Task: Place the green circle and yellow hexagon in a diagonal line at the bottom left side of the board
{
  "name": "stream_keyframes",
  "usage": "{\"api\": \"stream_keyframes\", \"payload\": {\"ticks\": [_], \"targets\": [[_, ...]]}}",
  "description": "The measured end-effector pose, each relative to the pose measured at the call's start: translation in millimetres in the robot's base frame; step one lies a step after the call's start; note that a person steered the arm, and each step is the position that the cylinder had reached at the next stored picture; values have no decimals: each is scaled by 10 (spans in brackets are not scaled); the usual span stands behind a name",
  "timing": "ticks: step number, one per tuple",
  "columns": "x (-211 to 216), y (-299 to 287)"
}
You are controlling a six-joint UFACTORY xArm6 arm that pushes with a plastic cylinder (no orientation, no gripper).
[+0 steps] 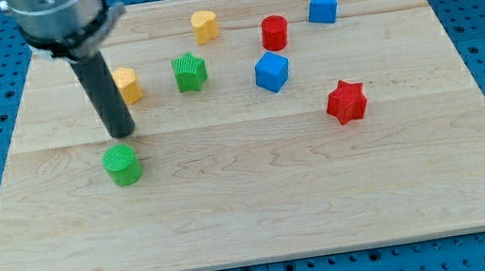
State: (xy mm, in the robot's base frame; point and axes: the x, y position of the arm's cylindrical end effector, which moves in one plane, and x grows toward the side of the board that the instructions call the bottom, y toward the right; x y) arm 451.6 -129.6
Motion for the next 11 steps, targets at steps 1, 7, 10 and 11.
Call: {"api": "stream_keyframes", "payload": {"ticks": [1,7,10,11], "targets": [[185,220],[1004,-580],[951,-1599],[1629,-1645]]}}
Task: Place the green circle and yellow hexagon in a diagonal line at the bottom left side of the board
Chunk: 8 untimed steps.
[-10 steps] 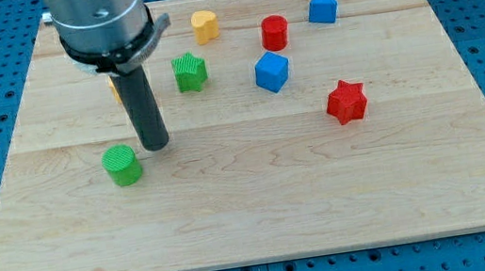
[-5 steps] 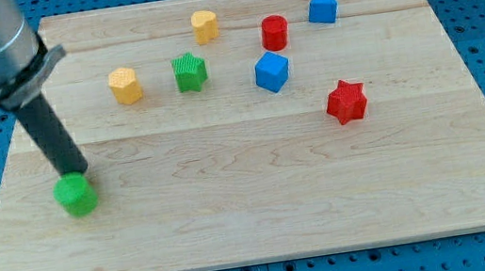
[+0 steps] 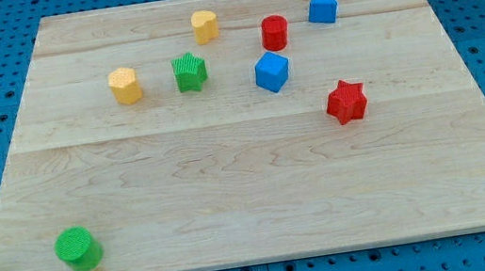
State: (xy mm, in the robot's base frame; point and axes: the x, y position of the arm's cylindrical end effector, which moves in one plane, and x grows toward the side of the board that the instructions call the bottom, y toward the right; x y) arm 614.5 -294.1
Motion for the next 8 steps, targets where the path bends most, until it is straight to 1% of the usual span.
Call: {"api": "stream_keyframes", "payload": {"ticks": [1,2,3,4,5,6,7,8], "targets": [[40,186],[13,963],[6,1889],[42,2224],[-364,2619],[-1041,2545],[-1616,2480],[-2061,2270]]}}
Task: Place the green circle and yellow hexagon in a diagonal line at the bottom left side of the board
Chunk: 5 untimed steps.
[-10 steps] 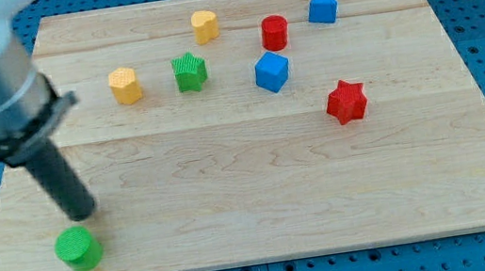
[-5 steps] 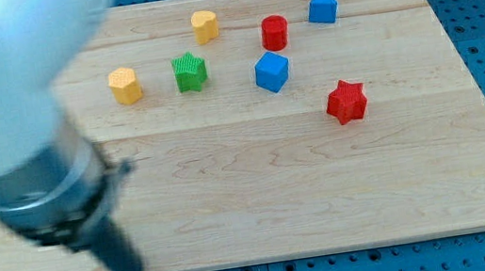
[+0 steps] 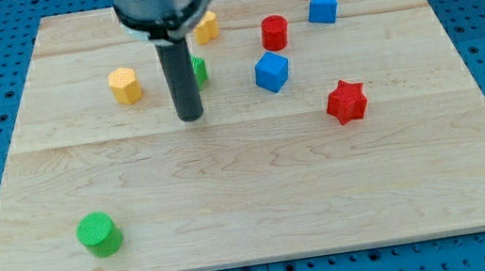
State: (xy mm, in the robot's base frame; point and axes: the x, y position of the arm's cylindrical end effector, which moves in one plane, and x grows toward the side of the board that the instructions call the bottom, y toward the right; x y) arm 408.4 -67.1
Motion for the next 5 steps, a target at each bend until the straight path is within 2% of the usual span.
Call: {"api": "stream_keyframes", "payload": {"ticks": [1,2,4,5], "targets": [[-399,-86],[-516,-586],[-881,-1111],[-541,-1196]]}}
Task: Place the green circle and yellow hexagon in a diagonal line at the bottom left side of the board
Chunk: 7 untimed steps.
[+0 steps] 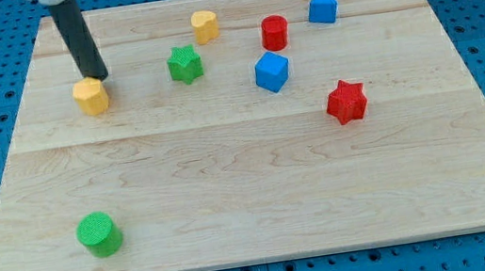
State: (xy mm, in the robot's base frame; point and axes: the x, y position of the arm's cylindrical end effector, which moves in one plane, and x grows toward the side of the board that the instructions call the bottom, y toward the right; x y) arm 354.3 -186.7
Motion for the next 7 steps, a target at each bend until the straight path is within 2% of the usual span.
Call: {"api": "stream_keyframes", "payload": {"ticks": [1,2,4,5,6,7], "targets": [[339,23],[684,448],[132,340],[456,-239],[663,-275],[828,-2]]}}
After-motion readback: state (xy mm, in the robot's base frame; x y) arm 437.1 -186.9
